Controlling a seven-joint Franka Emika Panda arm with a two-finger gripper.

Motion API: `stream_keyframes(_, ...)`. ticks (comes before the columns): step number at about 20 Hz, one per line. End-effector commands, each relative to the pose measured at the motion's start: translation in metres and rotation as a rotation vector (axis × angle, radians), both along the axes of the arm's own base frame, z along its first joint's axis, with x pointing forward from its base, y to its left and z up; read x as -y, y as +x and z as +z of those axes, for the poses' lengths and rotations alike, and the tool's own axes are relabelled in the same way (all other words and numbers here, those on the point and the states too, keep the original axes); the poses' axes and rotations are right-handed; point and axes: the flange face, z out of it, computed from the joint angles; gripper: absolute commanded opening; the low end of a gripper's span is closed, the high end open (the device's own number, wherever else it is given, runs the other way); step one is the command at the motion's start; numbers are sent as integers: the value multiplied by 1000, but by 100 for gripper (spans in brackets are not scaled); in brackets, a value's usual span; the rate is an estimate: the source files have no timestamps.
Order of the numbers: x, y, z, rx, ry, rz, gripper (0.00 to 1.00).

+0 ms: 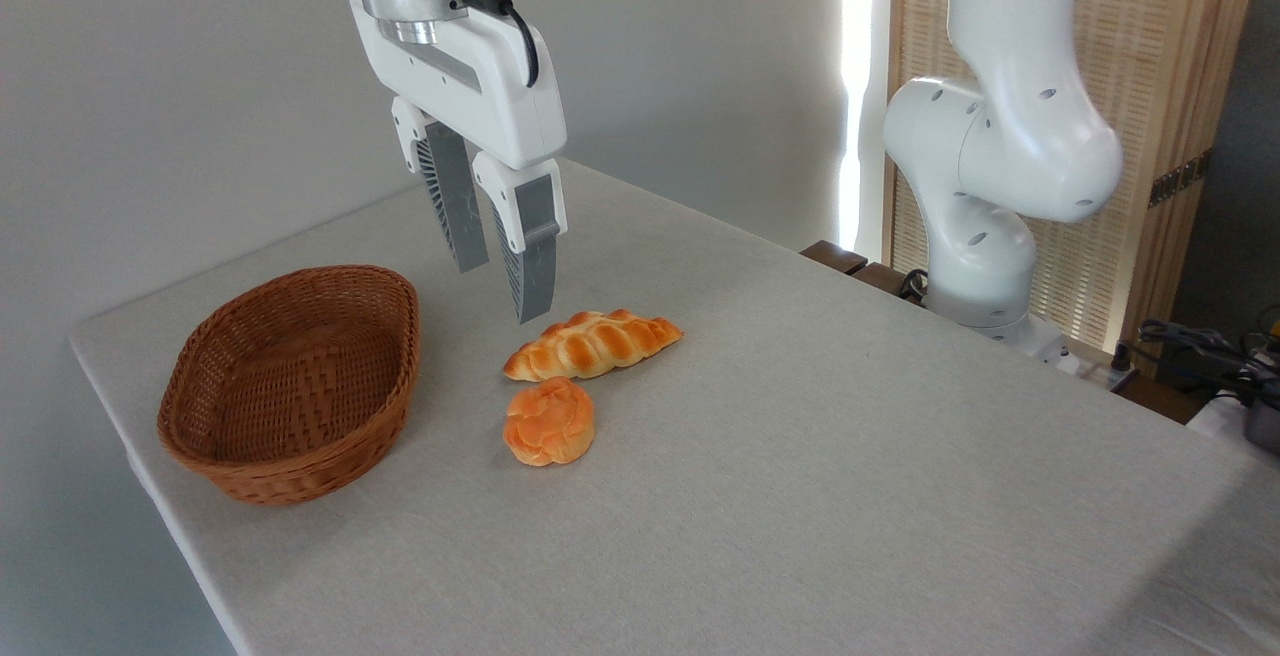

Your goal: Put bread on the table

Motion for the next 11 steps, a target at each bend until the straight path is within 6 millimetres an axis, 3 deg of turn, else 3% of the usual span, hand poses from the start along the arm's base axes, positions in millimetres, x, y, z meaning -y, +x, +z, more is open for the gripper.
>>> stream_keyframes(1, 0, 1, 1, 5, -2, -3, 100)
stream_keyframes(11, 0, 2, 2, 3, -8, 25, 100)
